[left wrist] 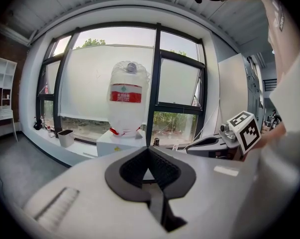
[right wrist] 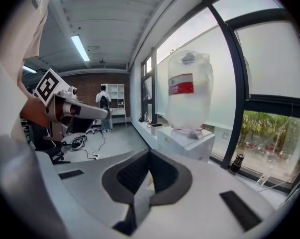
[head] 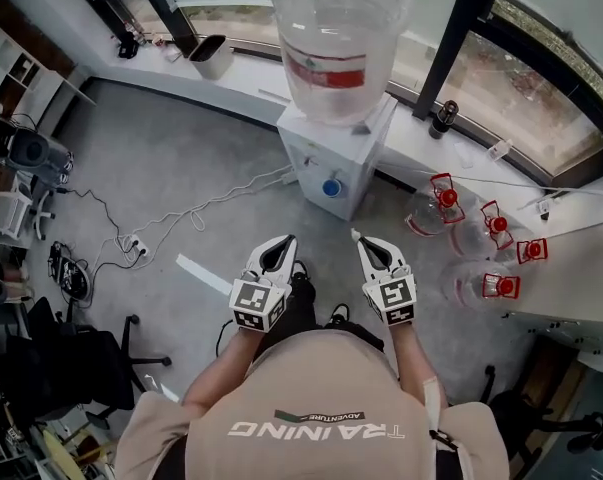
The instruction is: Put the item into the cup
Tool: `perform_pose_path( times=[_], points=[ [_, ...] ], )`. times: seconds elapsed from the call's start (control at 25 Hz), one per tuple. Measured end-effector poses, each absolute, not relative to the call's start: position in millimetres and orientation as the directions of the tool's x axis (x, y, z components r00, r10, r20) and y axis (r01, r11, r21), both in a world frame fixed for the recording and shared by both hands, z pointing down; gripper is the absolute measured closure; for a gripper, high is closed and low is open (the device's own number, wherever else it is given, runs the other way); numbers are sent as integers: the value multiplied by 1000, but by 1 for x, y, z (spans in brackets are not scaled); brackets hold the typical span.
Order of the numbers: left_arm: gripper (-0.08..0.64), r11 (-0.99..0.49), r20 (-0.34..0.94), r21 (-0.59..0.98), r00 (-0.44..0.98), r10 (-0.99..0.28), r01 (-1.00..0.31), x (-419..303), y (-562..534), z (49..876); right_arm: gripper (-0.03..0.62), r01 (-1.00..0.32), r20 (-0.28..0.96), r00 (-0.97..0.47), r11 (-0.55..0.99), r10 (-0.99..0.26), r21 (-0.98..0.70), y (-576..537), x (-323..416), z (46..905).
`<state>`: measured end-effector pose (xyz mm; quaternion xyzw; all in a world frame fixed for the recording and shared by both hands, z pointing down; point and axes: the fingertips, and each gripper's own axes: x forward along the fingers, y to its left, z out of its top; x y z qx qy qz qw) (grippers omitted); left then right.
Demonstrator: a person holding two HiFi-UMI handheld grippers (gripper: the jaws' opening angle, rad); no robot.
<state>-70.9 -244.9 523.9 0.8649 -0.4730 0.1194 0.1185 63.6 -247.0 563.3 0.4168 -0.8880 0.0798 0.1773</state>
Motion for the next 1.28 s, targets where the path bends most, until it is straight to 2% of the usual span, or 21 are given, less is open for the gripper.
perform_pose_path(
  times=[0.4, 0.76, 1.28],
  points=[
    [552, -627, 318, 78, 615, -721, -775, -107, -342, 529, 581, -825, 405, -518, 566, -753, -3, -328, 19, 565],
    [552, -715, 358, 173, 720, -595, -677, -105, -387, 559, 581, -879, 416, -439, 477, -797, -15, -362, -1, 575],
    [552, -686, 467, 166, 670, -578, -708, -76, -422, 652, 581, -882, 461, -450, 462, -765, -94, -397, 20, 690]
  ],
)
